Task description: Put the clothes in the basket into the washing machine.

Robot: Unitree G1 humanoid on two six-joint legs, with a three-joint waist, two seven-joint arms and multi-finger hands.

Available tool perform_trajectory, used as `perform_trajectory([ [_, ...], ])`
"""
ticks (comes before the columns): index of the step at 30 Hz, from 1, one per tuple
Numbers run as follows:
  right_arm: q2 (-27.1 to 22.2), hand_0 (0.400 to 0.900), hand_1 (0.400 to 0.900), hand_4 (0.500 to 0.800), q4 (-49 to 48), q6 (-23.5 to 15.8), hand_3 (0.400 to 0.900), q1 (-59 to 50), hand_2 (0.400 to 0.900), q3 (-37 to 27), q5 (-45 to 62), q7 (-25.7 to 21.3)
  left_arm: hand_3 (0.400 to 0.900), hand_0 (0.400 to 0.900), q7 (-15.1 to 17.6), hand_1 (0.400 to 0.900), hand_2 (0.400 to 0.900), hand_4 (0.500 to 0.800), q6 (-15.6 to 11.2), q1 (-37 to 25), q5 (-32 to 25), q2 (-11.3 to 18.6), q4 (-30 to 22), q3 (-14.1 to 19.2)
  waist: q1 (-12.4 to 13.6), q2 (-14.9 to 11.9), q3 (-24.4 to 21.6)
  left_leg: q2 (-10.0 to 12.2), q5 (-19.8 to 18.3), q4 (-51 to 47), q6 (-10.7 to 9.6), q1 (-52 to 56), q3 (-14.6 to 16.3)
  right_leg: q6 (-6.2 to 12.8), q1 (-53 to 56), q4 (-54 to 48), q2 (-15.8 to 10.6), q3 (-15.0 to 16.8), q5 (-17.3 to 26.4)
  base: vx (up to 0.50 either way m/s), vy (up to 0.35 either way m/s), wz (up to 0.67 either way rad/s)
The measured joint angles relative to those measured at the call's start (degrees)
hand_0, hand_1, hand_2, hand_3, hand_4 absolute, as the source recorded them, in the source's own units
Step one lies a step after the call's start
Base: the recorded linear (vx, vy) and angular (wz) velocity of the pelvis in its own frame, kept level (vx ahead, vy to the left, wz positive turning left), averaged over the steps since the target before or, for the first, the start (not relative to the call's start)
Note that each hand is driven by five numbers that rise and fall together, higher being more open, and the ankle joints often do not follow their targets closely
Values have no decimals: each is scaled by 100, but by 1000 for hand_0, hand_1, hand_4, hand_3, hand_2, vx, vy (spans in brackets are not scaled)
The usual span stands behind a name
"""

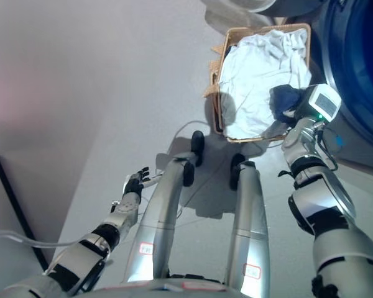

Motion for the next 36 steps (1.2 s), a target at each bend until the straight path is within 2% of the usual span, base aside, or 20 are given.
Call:
perform_trajectory([
  [4,94,400,400,500,-676,-410,400,434,400,-897,1263,-10,900,900,1,900,900,800,102,23,-3,17,326,314,-77,-200,-48,76,50,-238,29,327,-30,10,359,-395,143,23,127,25,16,-18],
  [7,265,400,400,500,-870,-938,400,549,400,-1746,2506,-30,900,900,-5,900,900,800,180,36,-6,69,516,406,-177,-259,-48,77,38,-392,59,585,-6,50,627,-584,156,44,158,43,-4,-9],
  [9,280,400,400,500,-877,-1306,400,557,400,-2024,3398,24,900,900,-26,900,900,800,198,53,-7,127,529,467,-198,-264,-45,74,35,-481,76,729,16,67,762,-671,155,66,169,49,-9,-7],
  [13,283,400,400,500,-721,-1749,400,260,400,-2518,4867,173,900,900,-74,900,900,800,221,80,-8,301,529,521,-165,-265,-51,74,38,-638,79,925,66,78,902,-821,166,151,209,54,-14,-7],
  [18,173,400,400,500,144,-1963,400,-796,400,-2979,6436,438,900,900,-206,900,900,800,282,113,-29,458,533,509,-63,-250,-58,61,60,-728,94,1013,145,98,908,-866,188,290,272,58,-5,-3],
  [24,-298,400,400,500,832,-1963,400,-1586,400,-3023,6915,526,900,900,-317,900,900,800,292,170,-127,412,531,435,327,-73,-153,50,69,-786,122,1065,292,98,863,-810,165,412,271,67,-21,-3],
  [27,-599,400,400,500,962,-1934,400,-1833,400,-3005,6946,478,900,900,-342,900,900,800,292,351,-127,232,480,417,440,257,-359,37,59,-829,134,1017,365,101,788,-804,142,482,268,69,-24,-2],
  [30,-838,400,400,500,983,-1914,400,-1880,400,-2821,6899,331,900,900,-341,900,900,800,293,515,-128,146,437,335,457,484,-508,24,67,-911,122,990,426,141,732,-812,90,491,289,66,-20,2],
  [36,-1193,400,400,500,1218,-1746,400,-1891,400,-2744,6352,-199,900,900,-338,900,900,800,294,698,-128,56,350,266,356,492,-516,-28,131,-987,141,977,392,160,668,-804,102,525,276,47,-25,-1],
])
